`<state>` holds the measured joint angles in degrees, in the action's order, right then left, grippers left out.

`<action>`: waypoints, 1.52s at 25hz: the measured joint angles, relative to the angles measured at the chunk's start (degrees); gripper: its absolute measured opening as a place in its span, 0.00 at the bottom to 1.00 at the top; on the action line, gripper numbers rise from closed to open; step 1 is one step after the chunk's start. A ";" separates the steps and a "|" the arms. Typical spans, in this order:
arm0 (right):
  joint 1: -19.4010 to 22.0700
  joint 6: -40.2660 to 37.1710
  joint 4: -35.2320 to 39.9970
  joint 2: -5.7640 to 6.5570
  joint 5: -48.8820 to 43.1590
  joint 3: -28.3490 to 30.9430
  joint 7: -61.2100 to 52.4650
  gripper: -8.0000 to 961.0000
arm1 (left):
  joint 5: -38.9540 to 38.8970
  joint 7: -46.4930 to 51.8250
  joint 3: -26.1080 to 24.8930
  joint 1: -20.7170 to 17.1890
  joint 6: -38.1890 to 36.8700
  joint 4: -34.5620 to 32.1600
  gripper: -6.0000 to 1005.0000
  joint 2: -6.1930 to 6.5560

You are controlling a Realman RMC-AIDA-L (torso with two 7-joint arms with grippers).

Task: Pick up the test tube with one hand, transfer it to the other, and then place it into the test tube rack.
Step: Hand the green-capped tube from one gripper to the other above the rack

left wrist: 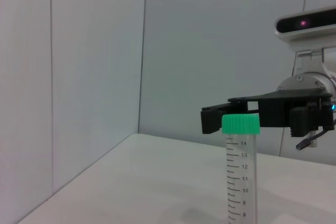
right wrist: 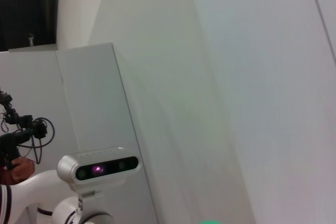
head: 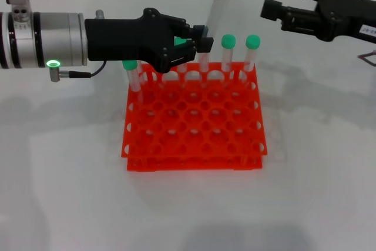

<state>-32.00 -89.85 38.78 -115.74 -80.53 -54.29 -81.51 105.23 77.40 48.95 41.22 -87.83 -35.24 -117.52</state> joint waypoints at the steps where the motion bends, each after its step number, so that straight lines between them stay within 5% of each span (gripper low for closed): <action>1: -0.29 0.02 -0.30 -0.04 0.16 -0.30 0.14 0.87 | -0.05 -0.14 0.00 0.00 -0.06 0.00 0.20 -0.03; 38: -3.65 3.29 -1.87 -0.37 9.71 -12.87 3.03 0.86 | -0.22 -1.29 0.53 0.26 -0.94 0.00 0.20 -0.67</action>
<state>-35.66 -86.55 36.91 -116.11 -70.82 -67.16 -78.48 105.01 76.12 49.48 41.47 -88.77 -35.24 -118.19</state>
